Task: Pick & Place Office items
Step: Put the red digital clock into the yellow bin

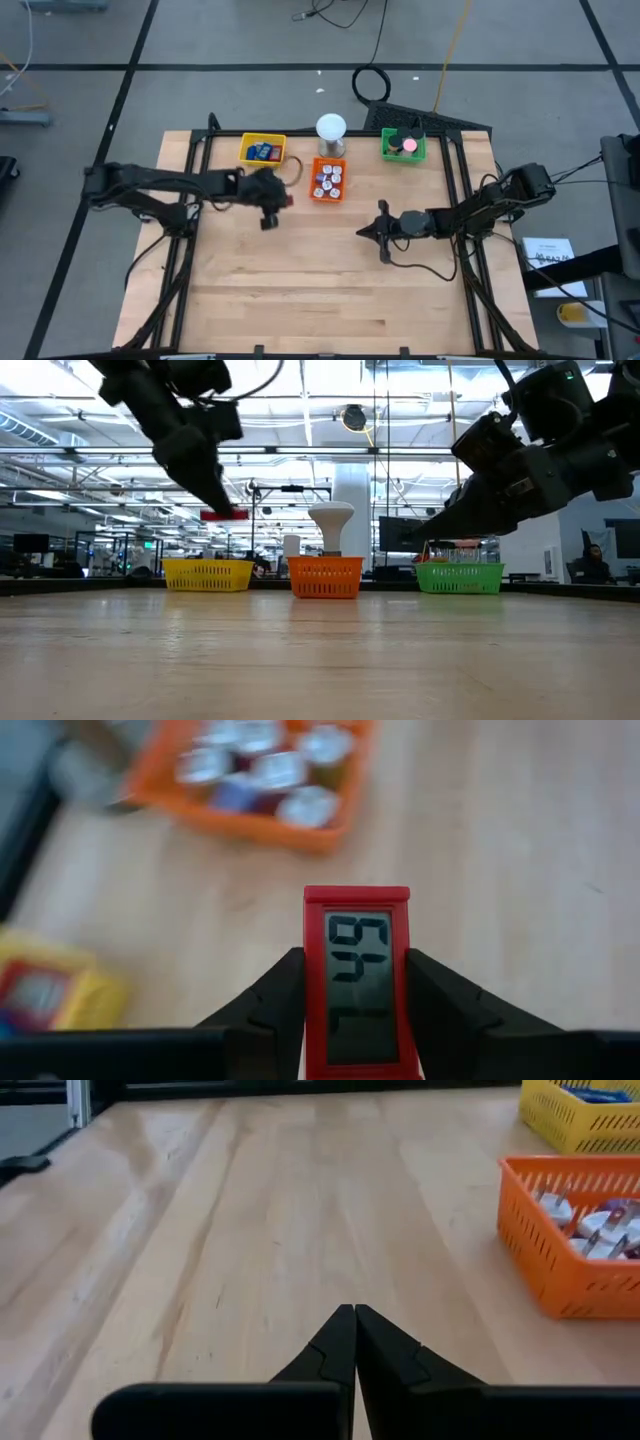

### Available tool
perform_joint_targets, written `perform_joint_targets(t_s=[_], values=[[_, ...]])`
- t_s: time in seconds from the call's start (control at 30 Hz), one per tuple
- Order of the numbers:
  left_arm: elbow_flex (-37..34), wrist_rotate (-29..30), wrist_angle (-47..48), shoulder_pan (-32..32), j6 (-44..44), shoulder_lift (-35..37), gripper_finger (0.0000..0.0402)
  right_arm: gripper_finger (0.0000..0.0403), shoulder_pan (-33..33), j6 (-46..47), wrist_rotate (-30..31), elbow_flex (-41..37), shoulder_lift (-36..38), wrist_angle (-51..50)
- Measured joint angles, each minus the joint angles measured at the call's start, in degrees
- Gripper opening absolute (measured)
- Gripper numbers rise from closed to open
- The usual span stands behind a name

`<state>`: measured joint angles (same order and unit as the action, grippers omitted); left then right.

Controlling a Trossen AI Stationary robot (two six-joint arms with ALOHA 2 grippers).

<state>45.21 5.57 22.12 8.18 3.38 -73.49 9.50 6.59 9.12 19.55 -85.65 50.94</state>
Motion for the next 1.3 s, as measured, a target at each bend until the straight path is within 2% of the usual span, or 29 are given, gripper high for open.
perform_joint_targets(t_s=[0.2, 0.3, 0.47, 0.57, 0.83, 1.03, 1.13, 1.3], values=[[0.0, 3.1, 8.2, 11.0, -2.7, 6.6, 0.0140, 0.0000, -0.1, -0.3, 0.1, 0.4, 0.0, 1.1], [0.0, 3.3, 7.0, 18.7, -4.0, 6.9, 0.0141, 0.0000, -0.6, -1.1, 0.2, 0.9, 0.0, 1.1], [0.0, -0.8, 2.5, 30.5, -3.5, 1.9, 0.0142, 0.0000, -3.4, -2.3, 0.0, 2.1, 0.0, 1.1], [0.0, -3.5, -0.7, 35.2, -1.9, -2.2, 0.0142, 0.0000, -4.7, -2.9, -0.2, 2.8, -0.4, 1.1], [0.0, -5.4, -8.8, 39.3, -1.1, -11.9, 0.0143, 0.0000, -5.0, -3.3, -0.3, 2.8, -0.4, 1.1], [0.0, -5.8, -9.6, 39.2, -1.0, -13.6, 0.0145, 0.0000, -5.0, -3.4, -0.3, 2.8, -0.4, 1.1], [0.0, -6.0, -9.9, 38.4, -0.2, -13.4, 0.0168, 0.0000, -5.0, -3.4, -0.3, 2.8, -0.4, 1.1], [0.0, -6.0, -10.0, 37.4, 2.5, -11.5, 0.0233, 0.0000, -5.0, -3.6, -0.4, 2.8, -0.4, 1.1]])
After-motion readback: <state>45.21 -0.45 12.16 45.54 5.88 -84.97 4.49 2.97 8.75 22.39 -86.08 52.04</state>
